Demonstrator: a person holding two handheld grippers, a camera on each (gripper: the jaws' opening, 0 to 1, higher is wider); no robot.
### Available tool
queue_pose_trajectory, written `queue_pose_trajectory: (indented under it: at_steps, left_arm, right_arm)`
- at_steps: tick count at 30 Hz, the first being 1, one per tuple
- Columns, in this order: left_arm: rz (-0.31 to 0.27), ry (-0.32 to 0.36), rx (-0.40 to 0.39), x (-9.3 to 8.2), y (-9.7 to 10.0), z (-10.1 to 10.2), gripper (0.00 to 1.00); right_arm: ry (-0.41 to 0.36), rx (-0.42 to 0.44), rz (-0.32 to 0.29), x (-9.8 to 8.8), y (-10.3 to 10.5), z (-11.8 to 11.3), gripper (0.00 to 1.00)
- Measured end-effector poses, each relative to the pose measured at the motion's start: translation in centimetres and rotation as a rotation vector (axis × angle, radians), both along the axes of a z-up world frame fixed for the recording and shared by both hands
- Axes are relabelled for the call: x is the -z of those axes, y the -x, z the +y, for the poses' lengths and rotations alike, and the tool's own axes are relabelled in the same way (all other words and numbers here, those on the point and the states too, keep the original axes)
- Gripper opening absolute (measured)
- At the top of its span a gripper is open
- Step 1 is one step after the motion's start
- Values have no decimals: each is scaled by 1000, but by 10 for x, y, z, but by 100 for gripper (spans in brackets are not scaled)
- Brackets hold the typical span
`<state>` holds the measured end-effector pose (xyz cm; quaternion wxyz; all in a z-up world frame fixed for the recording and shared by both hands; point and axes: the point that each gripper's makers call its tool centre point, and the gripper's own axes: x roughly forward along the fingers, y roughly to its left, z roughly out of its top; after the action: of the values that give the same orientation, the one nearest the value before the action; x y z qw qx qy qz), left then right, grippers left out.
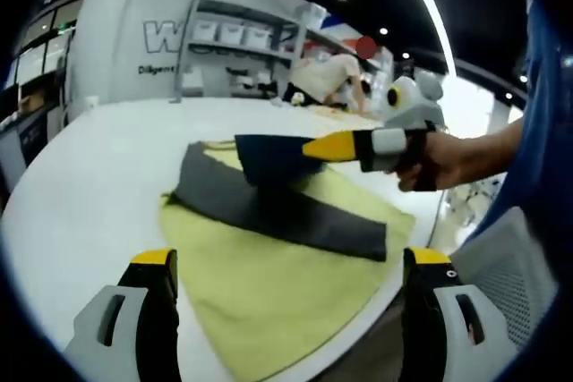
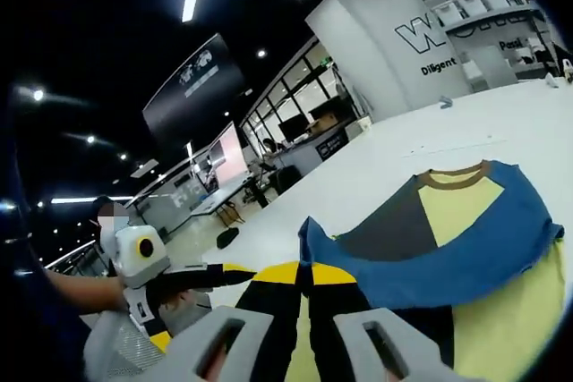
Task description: Fold the garment on the visible template until the final outline fits inside the template.
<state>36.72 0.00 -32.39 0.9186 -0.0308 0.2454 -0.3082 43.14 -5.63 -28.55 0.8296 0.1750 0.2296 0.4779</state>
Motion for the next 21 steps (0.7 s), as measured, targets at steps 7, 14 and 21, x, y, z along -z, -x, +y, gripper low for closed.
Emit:
queue_pose_trajectory:
  at_steps: [7,14,21]
  left_arm:
    - [6,1,8,0,1,-2,99]
    - [6,4,10,2,1,0,99]
    - [9,4,12,2,1,-1,99]
  right_arm:
    - [16,-33,7,8,13,8,0]
    - [32,-54,15,15,21,14,0]
    - [49,-84,23,25,28,23,0]
